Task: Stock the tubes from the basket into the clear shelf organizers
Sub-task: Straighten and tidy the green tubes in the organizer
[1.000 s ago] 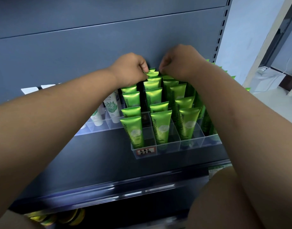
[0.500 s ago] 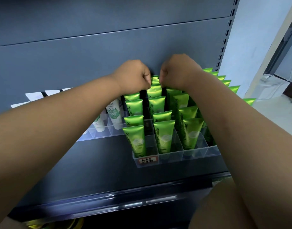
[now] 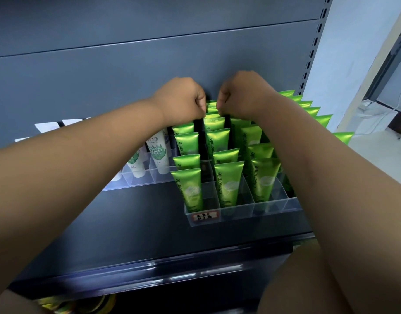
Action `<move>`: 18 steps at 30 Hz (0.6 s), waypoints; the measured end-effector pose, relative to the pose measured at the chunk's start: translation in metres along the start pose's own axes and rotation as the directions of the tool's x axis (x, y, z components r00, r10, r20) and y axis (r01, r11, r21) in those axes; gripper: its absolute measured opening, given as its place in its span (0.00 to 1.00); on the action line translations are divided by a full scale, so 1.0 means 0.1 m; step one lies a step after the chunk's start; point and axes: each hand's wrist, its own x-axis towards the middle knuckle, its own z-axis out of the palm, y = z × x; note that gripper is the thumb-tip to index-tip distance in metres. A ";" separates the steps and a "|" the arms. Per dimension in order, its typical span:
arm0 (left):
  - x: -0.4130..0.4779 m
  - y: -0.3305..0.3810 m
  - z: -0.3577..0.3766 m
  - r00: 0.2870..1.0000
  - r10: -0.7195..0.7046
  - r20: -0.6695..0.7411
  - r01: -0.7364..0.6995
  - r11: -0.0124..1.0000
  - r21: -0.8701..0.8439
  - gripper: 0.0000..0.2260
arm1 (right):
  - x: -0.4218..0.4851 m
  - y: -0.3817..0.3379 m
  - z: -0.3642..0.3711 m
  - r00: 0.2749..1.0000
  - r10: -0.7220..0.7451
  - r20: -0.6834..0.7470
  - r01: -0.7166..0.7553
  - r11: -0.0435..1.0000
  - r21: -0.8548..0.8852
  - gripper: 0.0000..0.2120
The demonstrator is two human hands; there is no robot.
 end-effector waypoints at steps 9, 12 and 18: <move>0.05 -0.05 -0.08 0.989 -0.099 -0.107 0.091 0.993 -0.077 0.06 | 0.03 0.01 -0.14 1.000 -0.028 0.006 0.028 0.999 0.026 0.06; 0.09 -0.09 -0.13 0.992 -0.061 -0.111 0.054 0.996 -0.065 0.06 | 0.16 -0.02 -0.24 0.998 -0.051 0.030 0.051 0.999 0.001 0.06; 0.23 -0.05 -0.08 0.999 -0.022 -0.031 0.020 0.998 -0.054 0.06 | 0.28 -0.06 -0.25 0.984 -0.099 0.146 0.115 0.988 -0.104 0.10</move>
